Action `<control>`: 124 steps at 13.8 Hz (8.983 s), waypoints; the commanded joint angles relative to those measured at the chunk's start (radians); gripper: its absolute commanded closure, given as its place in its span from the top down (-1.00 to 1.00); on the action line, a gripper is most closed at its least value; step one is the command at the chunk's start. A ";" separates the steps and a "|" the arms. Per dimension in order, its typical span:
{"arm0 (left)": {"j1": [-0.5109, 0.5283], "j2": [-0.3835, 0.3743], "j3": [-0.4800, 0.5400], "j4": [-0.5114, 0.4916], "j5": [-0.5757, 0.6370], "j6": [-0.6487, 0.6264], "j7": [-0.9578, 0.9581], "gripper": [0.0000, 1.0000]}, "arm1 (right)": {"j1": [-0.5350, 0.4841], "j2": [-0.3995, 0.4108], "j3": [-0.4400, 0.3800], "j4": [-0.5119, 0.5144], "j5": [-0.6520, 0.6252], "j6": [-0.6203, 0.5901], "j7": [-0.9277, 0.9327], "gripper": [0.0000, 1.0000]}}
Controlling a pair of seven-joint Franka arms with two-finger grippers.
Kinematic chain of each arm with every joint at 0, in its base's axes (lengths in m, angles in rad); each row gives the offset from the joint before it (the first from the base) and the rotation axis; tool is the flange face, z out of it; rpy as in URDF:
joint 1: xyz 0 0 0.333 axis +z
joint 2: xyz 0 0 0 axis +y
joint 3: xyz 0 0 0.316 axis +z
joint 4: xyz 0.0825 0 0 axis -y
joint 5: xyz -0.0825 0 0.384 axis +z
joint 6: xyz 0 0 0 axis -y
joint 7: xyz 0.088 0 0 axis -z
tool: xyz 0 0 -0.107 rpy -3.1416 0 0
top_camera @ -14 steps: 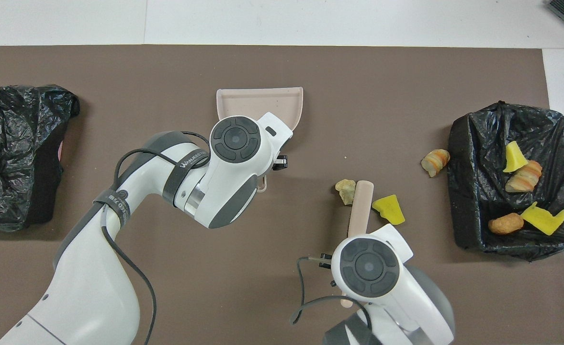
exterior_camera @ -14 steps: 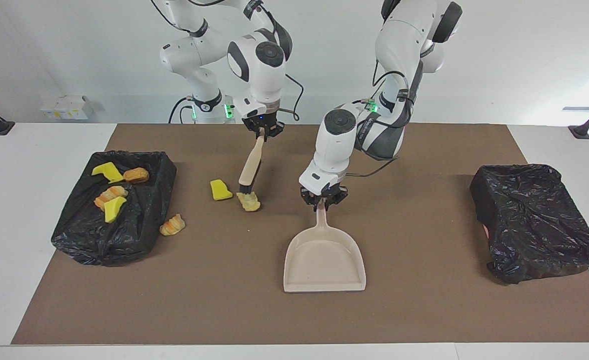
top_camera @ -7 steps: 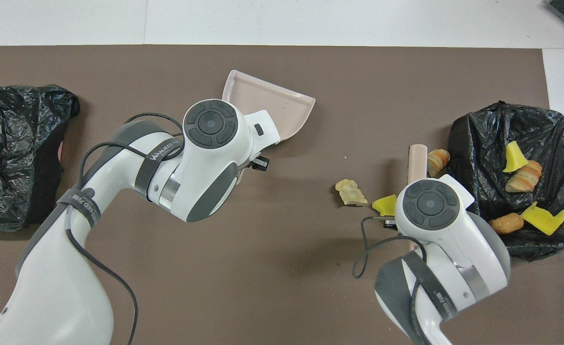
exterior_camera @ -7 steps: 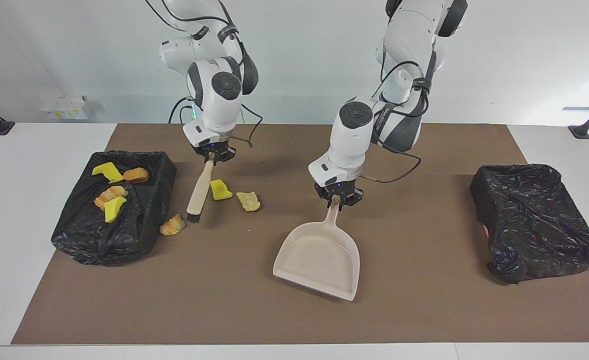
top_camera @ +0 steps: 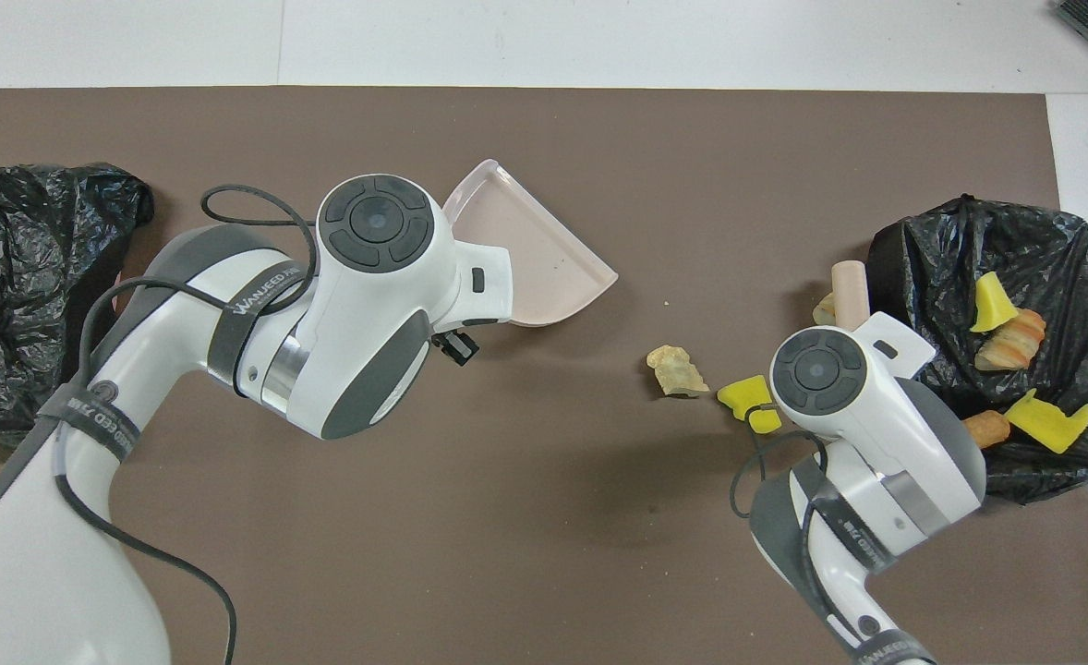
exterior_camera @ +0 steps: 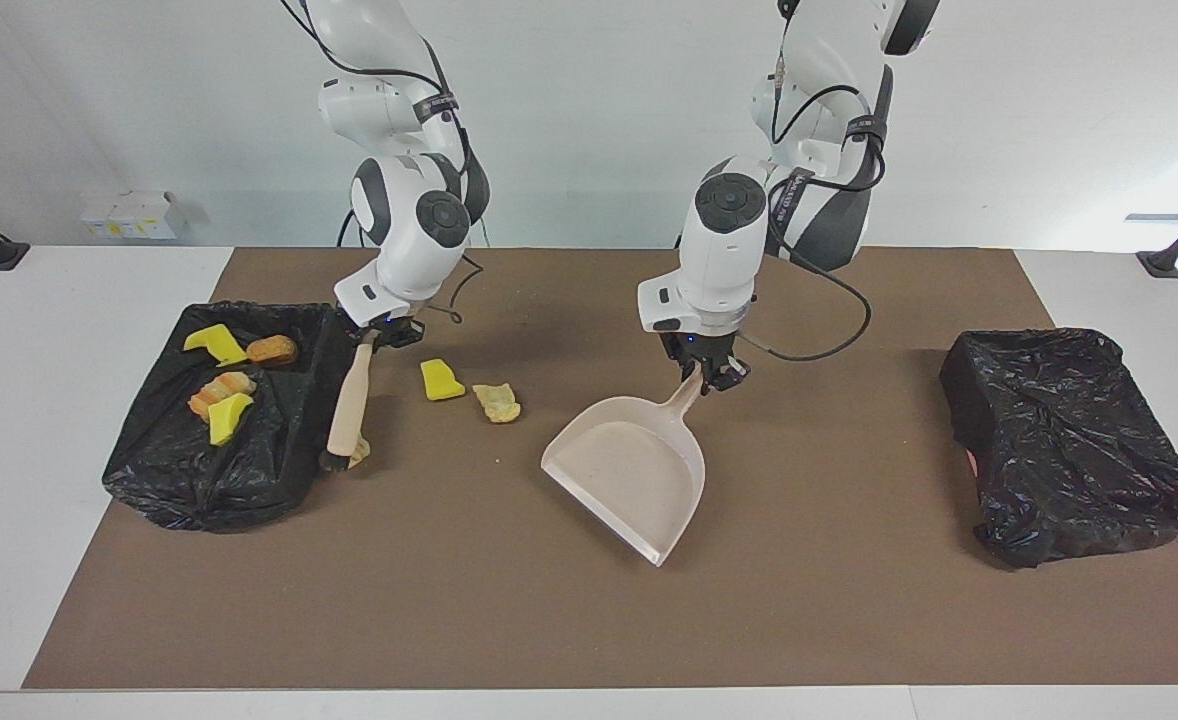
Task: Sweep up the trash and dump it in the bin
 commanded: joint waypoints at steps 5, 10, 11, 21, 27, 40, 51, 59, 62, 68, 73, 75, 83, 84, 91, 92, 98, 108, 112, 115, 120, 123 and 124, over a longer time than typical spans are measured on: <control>0.024 -0.057 -0.002 -0.068 0.022 -0.072 0.273 -1.00 | -0.013 0.040 0.020 0.023 0.152 0.082 -0.160 -1.00; 0.021 -0.119 -0.002 -0.198 0.045 -0.002 0.432 -1.00 | 0.107 0.060 0.022 0.111 0.332 -0.017 -0.162 -1.00; 0.023 -0.123 -0.002 -0.213 0.053 0.024 0.483 -1.00 | 0.118 0.071 0.022 0.165 0.334 -0.069 -0.163 -1.00; -0.009 -0.134 -0.003 -0.255 0.054 0.040 0.565 -1.00 | 0.004 0.007 0.014 0.189 0.320 -0.200 -0.177 -1.00; -0.020 -0.135 -0.005 -0.290 0.053 0.089 0.565 -1.00 | -0.105 -0.124 0.014 -0.070 0.413 0.004 -0.313 -1.00; -0.025 -0.135 -0.006 -0.336 0.053 0.161 0.565 -1.00 | -0.004 -0.133 0.016 -0.201 0.653 0.195 -0.498 -1.00; -0.009 -0.129 -0.003 -0.336 0.051 0.181 0.565 -1.00 | 0.325 0.105 0.022 0.086 0.857 0.249 -0.108 -1.00; 0.018 -0.122 -0.003 -0.333 0.051 0.212 0.622 -1.00 | 0.310 0.067 0.009 0.162 0.914 0.111 -0.117 -1.00; 0.023 -0.123 -0.003 -0.335 0.051 0.207 0.622 -1.00 | 0.251 0.042 0.005 0.184 0.903 0.018 -0.114 -1.00; 0.044 -0.117 -0.003 -0.329 0.050 0.225 0.694 -1.00 | 0.199 0.010 0.006 0.271 0.753 -0.166 -0.108 -1.00; 0.083 -0.102 -0.003 -0.319 0.027 0.219 0.832 -1.00 | 0.191 -0.047 0.005 0.271 0.702 -0.254 -0.110 -1.00; 0.107 -0.099 -0.005 -0.312 0.007 0.215 0.869 -1.00 | 0.184 -0.093 0.008 0.267 0.684 -0.294 -0.108 -1.00; 0.219 -0.114 -0.008 -0.214 -0.035 0.101 1.007 -1.00 | 0.194 -0.234 0.017 0.219 0.678 -0.412 -0.127 -1.00; 0.237 -0.114 -0.006 -0.192 -0.053 0.084 1.040 -1.00 | 0.197 -0.248 0.019 0.198 0.685 -0.388 -0.125 -1.00; 0.394 -0.159 0.000 -0.076 -0.075 -0.064 1.148 -1.00 | 0.443 -0.175 0.023 0.097 0.693 -0.090 0.122 -1.00; 0.421 -0.159 0.000 -0.054 -0.075 -0.077 1.182 -1.00 | 0.476 -0.150 0.023 0.097 0.693 -0.063 0.160 -1.00; 0.633 -0.155 0.003 0.021 -0.070 -0.091 1.363 -1.00 | 0.621 0.029 0.022 0.109 0.676 0.102 0.254 -1.00; 0.866 -0.129 0.021 0.087 0.016 -0.034 1.427 -1.00 | 0.670 0.119 0.022 0.118 0.670 0.182 0.265 -0.92; 0.873 -0.123 0.072 0.098 0.143 0.043 1.427 -1.00 | 0.671 0.125 0.020 0.147 0.665 0.143 0.286 0.42; 0.873 -0.114 0.115 0.106 0.197 0.109 1.429 -1.00 | 0.668 0.122 0.020 0.181 0.632 0.096 0.301 1.00; 0.876 -0.099 0.141 0.122 0.287 0.213 1.467 -1.00 | 0.594 0.073 0.014 0.276 0.630 -0.041 0.242 1.00; 0.879 -0.099 0.147 0.116 0.391 0.274 1.463 -1.00 | 0.514 0.025 0.009 0.339 0.633 -0.163 0.115 1.00; 0.877 -0.100 0.153 0.113 0.436 0.291 1.461 -1.00 | 0.485 0.024 0.009 0.375 0.633 -0.204 0.078 1.00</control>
